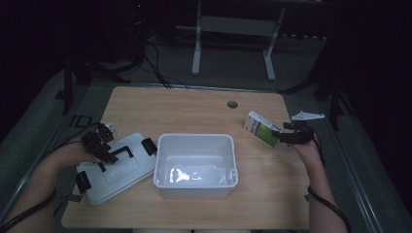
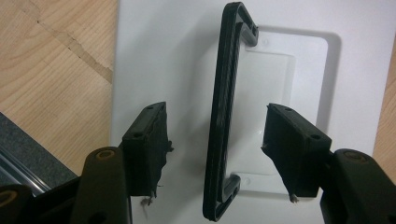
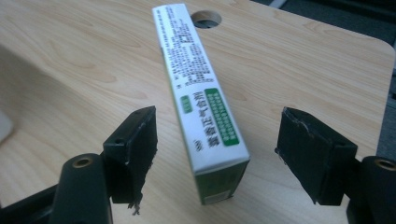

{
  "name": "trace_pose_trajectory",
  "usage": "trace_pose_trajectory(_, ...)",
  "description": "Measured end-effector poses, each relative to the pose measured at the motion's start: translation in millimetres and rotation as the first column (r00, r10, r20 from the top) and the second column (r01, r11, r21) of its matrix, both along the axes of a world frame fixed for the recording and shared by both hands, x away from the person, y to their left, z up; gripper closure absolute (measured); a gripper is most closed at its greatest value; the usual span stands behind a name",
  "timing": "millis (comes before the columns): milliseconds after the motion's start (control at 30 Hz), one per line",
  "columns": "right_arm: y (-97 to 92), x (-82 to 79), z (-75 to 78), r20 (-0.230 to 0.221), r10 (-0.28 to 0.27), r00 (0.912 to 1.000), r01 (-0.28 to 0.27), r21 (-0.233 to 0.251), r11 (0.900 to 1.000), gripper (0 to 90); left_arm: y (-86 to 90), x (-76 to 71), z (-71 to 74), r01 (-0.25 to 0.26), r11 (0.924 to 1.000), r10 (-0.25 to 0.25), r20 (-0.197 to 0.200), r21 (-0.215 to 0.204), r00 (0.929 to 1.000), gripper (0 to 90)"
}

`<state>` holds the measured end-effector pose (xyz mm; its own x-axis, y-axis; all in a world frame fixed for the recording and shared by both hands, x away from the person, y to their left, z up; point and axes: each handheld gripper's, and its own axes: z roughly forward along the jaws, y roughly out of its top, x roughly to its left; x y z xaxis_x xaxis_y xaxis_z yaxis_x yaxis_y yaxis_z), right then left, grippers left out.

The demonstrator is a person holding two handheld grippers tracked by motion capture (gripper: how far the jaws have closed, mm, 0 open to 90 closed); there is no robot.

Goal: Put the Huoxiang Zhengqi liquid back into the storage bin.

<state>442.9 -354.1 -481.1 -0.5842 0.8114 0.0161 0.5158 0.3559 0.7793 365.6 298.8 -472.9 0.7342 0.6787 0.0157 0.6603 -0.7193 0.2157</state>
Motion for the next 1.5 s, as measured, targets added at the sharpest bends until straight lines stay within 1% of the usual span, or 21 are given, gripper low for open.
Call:
trace_pose_trajectory(33, 1.2, 2.0, 0.0, -0.002, 0.002, 1.0000, -0.002, 0.002, 1.0000, 29.5, -0.1, 0.1, -0.4, 0.001, 1.0000, -0.001, -0.002, -0.001, 1.0000, 40.1)
trace_pose_trajectory(200, 10.7, 10.6, 1.4, -0.008, 0.017, 0.9998, -0.017, -0.023, 0.9996, 32.5, -1.1, 0.5, -1.3, 0.007, 1.0000, -0.007, -0.004, -0.004, 1.0000, 40.1)
trace_pose_trajectory(267, 14.9, 13.5, 2.2, -0.009, 0.022, 0.9997, -0.023, -0.039, 0.9990, 32.8, -1.1, 0.7, -1.4, 0.007, 1.0000, -0.007, -0.007, -0.007, 1.0000, 40.1)
trace_pose_trajectory(300, 16.4, 15.2, 2.1, -0.015, 0.028, 0.9995, -0.029, -0.044, 0.9986, 33.1, -1.2, 0.7, -1.6, 0.009, 1.0000, -0.009, -0.006, -0.004, 0.9999, 40.1)
trace_pose_trajectory(367, 20.0, 17.9, 1.2, -0.023, 0.030, 0.9993, -0.032, -0.076, 0.9966, 33.5, -0.9, 0.7, -1.9, 0.008, 1.0000, -0.008, -0.009, -0.003, 0.9999, 40.1)
trace_pose_trajectory(467, 23.0, 21.4, -0.9, -0.039, 0.026, 0.9989, -0.030, -0.098, 0.9948, 34.6, -0.4, 0.6, -2.1, 0.008, 1.0000, -0.008, -0.011, -0.005, 0.9999, 40.1)
trace_pose_trajectory(500, 23.7, 22.3, -1.6, -0.046, 0.027, 0.9986, -0.032, -0.101, 0.9944, 35.8, 0.1, 0.5, -2.1, 0.011, 0.9999, -0.011, -0.010, -0.004, 0.9999, 40.1)
trace_pose_trajectory(567, 25.4, 23.7, -2.8, -0.051, 0.023, 0.9984, -0.029, -0.111, 0.9934, 36.0, 2.2, -0.1, -2.1, 0.011, 0.9997, -0.011, -0.012, -0.022, 0.9999, 40.1)
trace_pose_trajectory(633, 26.6, 25.2, -4.0, -0.058, 0.017, 0.9982, -0.023, -0.107, 0.9940, 38.2, 2.6, -0.7, -2.3, 0.010, 0.9995, -0.011, -0.013, -0.029, 0.9999, 40.1)
trace_pose_trajectory(767, 31.2, 28.6, -6.1, -0.080, 0.024, 0.9965, -0.033, -0.117, 0.9926, 41.3, 2.4, -0.5, -2.7, 0.010, 0.9997, -0.010, -0.014, -0.024, 0.9998, 40.1)
trace_pose_trajectory(833, 34.6, 30.6, -7.8, -0.099, 0.029, 0.9947, -0.043, -0.146, 0.9883, 43.3, 1.9, -0.3, -2.4, 0.015, 0.9997, -0.015, -0.013, -0.019, 0.9998, 40.1)
trace_pose_trajectory(900, 38.0, 32.2, -10.4, -0.127, 0.036, 0.9913, -0.057, -0.168, 0.9841, 45.2, 1.3, -0.5, -2.1, 0.017, 0.9994, -0.018, -0.013, -0.029, 0.9998, 40.1)
trace_pose_trajectory(967, 40.8, 33.6, -13.0, -0.150, 0.040, 0.9878, -0.069, -0.191, 0.9792, 47.7, 0.7, -0.2, -2.3, 0.025, 0.9993, -0.026, -0.009, -0.029, 0.9996, 40.1)
trace_pose_trajectory(1033, 41.9, 34.9, -15.0, -0.157, 0.037, 0.9869, -0.069, -0.203, 0.9767, 50.6, 0.6, -0.2, -2.4, 0.027, 0.9992, -0.027, -0.009, -0.029, 0.9996, 40.1)
trace_pose_trajectory(1067, 41.7, 35.6, -15.4, -0.165, 0.034, 0.9857, -0.068, -0.202, 0.9770, 51.0, 0.6, 0.1, -2.8, 0.025, 0.9994, -0.026, -0.012, -0.025, 0.9996, 40.1)
trace_pose_trajectory(1133, 41.7, 36.2, -15.5, -0.179, 0.041, 0.9831, -0.076, -0.194, 0.9781, 55.4, 0.6, -0.1, -3.1, 0.029, 0.9993, -0.029, -0.011, -0.023, 0.9995, 40.1)
trace_pose_trajectory(1167, 41.7, 36.2, -15.5, -0.179, 0.041, 0.9831, -0.076, -0.194, 0.9781, 55.4, 0.6, -0.1, -3.1, 0.029, 0.9993, -0.029, -0.011, -0.023, 0.9995, 40.0)
trace_pose_trajectory(1200, 42.1, 36.4, -15.0, -0.188, 0.048, 0.9810, -0.086, -0.199, 0.9762, 60.1, 1.1, 0.0, -3.1, 0.024, 0.9995, -0.024, -0.009, -0.023, 0.9997, 40.1)
trace_pose_trajectory(1233, 42.1, 36.2, -14.2, -0.201, 0.054, 0.9780, -0.092, -0.187, 0.9779, 62.9, 1.2, -0.1, -3.0, 0.024, 0.9995, -0.024, -0.009, -0.022, 0.9997, 40.0)
trace_pose_trajectory(1333, 43.6, 35.3, -13.5, -0.204, 0.053, 0.9776, -0.094, -0.199, 0.9754, 64.3, 1.4, -0.6, -2.9, 0.020, 0.9995, -0.020, -0.008, -0.023, 0.9998, 40.1)
trace_pose_trajectory(1500, 44.4, 34.7, -11.8, -0.212, 0.040, 0.9763, -0.082, -0.191, 0.9781, 65.2, 0.7, -1.2, -1.9, 0.024, 0.9996, -0.024, -0.010, -0.016, 0.9997, 40.1)
